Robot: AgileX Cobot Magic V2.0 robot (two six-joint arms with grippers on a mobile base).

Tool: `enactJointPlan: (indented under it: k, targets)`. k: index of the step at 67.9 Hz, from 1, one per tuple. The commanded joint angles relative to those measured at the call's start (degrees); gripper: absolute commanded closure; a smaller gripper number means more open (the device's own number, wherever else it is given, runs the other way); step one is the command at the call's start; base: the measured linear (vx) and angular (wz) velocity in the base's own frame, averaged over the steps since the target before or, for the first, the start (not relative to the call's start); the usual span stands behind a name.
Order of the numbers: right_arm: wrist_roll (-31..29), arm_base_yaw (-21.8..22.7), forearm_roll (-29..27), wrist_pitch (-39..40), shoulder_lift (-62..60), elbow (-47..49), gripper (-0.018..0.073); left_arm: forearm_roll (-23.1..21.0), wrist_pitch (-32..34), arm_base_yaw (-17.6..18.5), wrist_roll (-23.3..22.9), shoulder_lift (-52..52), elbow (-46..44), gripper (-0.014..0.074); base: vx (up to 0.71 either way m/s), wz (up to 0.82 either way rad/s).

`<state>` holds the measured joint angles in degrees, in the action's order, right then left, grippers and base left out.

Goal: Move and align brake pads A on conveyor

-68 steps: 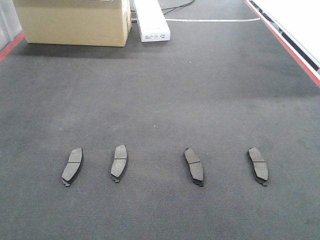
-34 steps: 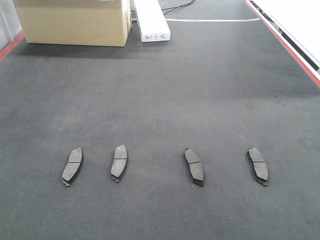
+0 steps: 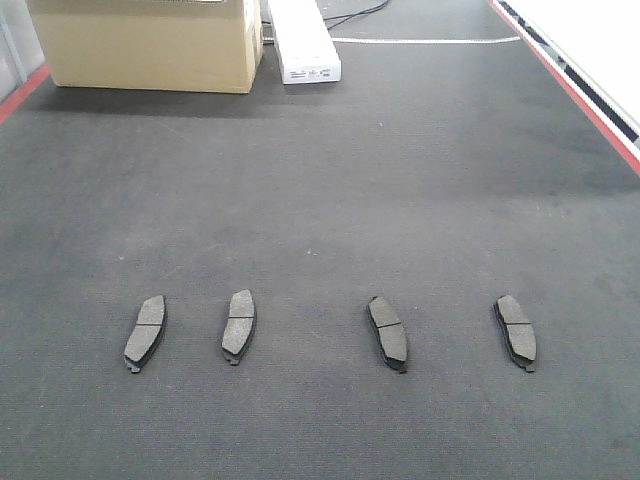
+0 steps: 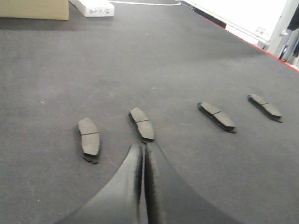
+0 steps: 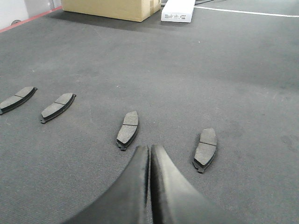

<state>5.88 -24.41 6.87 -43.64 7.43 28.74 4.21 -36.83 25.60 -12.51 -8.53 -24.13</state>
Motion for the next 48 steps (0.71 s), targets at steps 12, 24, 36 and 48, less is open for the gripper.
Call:
enactJointPlan:
  k: [12, 24, 36, 48]
  targets:
    - [0.0, 0.3, 0.6, 3.8, 0.8, 1.4, 0.0571, 3.1, 21.8, -14.3, 0.1, 3.0, 11.9, 0.0602, 0.00, 0.00]
    - [0.0, 0.3, 0.6, 3.8, 0.8, 1.4, 0.0571, 0.1, 32.0, -24.4, 0.2, 6.4, 22.7, 0.0602, 0.00, 0.00]
    - [0.0, 0.3, 0.6, 3.8, 0.8, 1.4, 0.0571, -1.3, 32.7, -26.7, 2.3, 9.7, 26.6, 0.0602, 0.00, 0.00]
    - [0.0, 0.3, 0.6, 3.8, 0.8, 1.4, 0.0571, -7.4, 33.6, -26.7, 12.5, 10.1, 26.7, 0.0602, 0.00, 0.00]
